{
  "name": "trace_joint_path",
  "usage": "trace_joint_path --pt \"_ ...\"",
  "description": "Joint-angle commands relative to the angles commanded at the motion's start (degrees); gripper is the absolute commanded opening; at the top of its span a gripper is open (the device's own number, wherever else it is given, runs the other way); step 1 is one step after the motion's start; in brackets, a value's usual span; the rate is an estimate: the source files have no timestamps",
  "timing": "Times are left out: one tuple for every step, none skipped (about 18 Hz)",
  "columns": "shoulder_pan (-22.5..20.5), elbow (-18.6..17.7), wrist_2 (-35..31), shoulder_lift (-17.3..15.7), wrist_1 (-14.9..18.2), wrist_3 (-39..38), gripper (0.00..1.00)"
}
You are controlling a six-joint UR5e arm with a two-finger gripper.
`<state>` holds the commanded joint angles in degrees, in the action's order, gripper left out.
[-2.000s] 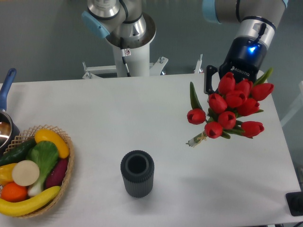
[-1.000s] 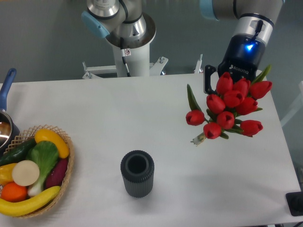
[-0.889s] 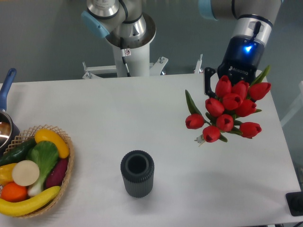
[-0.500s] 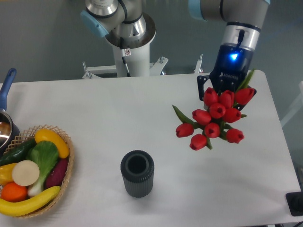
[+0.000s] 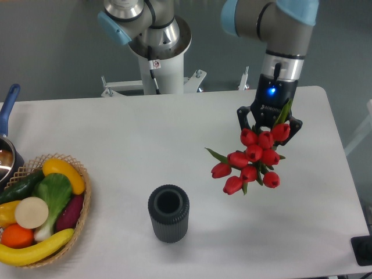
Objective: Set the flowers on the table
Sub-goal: 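Lower the held red tulips toward the table beside the black vase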
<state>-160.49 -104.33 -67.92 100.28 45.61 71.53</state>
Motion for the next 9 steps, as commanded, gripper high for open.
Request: trace_joint_path --pt "0.88 0.09 -2.63 0.70 0.09 0.70 0.38" --pt "1.84 0.00 -5.62 1.49 0.09 0.80 0.38" --pt "3.07 0.09 -8.61 2.37 0.09 0.89 0.38" --pt "4.47 0.26 -10.72 3.51 0.09 0.89 0.38" --pt "5.88 0.52 -11.96 4.82 0.00 0.80 0.38" --pt "6.33 0.53 -12.67 5.97 0.00 0.80 0.38" --pt "6.68 0.70 -14.42 7.37 0.00 0.80 0.38" --pt "7.12 0.79 -15.83 8.34 -0.09 0.89 0.38" --pt "8.08 0.88 -17.41 9.48 -0.09 0.80 0.38"
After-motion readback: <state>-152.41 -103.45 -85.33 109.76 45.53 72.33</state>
